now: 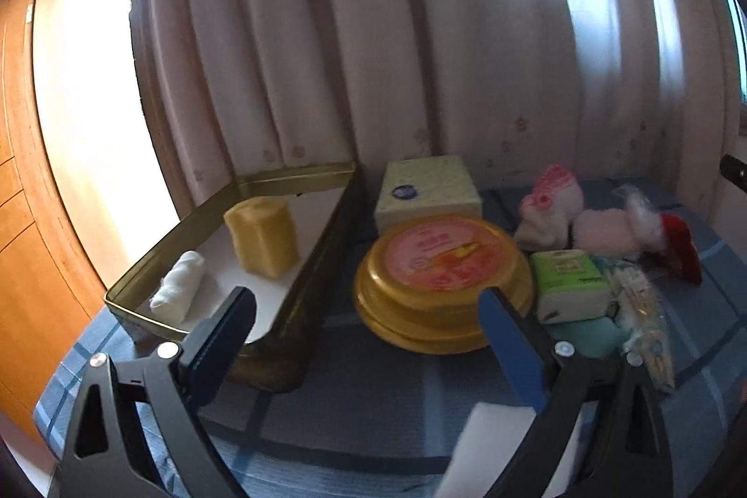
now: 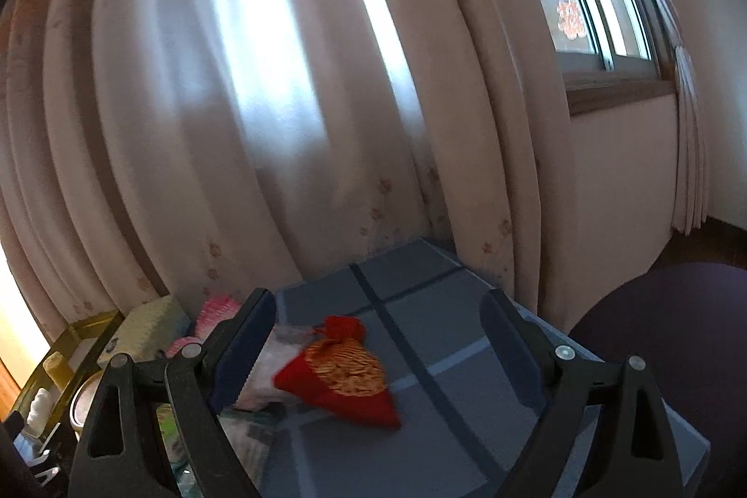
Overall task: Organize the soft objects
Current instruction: 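Grasp the red embroidered pouch with the right tool and lift it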
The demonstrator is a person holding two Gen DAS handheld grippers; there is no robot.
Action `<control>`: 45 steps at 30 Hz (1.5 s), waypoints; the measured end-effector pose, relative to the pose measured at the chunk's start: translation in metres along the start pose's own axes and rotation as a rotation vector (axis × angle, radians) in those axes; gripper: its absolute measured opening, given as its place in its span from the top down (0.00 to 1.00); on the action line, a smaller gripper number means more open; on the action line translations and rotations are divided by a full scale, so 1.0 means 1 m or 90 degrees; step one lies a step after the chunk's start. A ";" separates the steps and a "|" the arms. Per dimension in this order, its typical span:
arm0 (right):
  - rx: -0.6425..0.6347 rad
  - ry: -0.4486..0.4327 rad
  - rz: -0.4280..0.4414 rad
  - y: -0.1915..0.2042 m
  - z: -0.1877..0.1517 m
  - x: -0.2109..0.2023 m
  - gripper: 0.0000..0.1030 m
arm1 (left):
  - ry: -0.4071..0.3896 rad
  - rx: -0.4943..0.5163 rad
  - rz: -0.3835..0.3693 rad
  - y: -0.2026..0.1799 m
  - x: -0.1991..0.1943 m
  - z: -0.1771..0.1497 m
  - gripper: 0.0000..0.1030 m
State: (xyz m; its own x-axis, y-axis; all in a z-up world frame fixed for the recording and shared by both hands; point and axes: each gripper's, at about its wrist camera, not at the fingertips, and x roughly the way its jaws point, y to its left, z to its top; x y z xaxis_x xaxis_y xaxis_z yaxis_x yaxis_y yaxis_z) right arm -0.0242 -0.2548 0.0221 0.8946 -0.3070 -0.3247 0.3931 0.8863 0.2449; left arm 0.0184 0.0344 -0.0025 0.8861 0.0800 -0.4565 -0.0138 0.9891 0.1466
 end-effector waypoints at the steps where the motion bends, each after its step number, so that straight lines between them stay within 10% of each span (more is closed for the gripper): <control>1: 0.008 0.013 0.002 -0.006 0.002 0.004 0.12 | 0.002 0.001 -0.001 -0.002 0.000 0.001 0.05; 22: 0.007 0.346 0.179 0.002 -0.016 0.105 0.12 | 0.026 0.026 -0.095 -0.059 -0.010 0.032 0.06; 24: -0.039 0.361 0.190 0.012 -0.018 0.107 0.27 | 0.031 0.029 -0.097 -0.063 -0.008 0.035 0.05; 25: -0.056 0.363 0.197 0.015 -0.018 0.106 0.50 | 0.031 0.032 -0.097 -0.066 -0.008 0.036 0.05; 28: -0.058 0.382 0.221 0.010 -0.020 0.104 0.64 | 0.027 0.039 -0.100 -0.073 -0.009 0.040 0.05; 33: -0.006 0.336 0.237 -0.017 -0.012 0.086 0.68 | 0.029 0.053 -0.116 -0.090 -0.006 0.047 0.05; 45: 0.012 0.065 0.063 -0.070 0.036 0.045 0.68 | 0.097 0.132 -0.224 -0.189 0.018 0.067 0.06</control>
State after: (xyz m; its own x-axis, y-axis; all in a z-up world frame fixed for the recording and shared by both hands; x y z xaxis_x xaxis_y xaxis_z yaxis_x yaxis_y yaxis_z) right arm -0.0035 -0.3430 0.0228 0.9032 -0.1810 -0.3891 0.3090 0.9035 0.2969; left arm 0.0683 -0.1598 0.0202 0.7414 -0.2242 -0.6326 0.3834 0.9151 0.1251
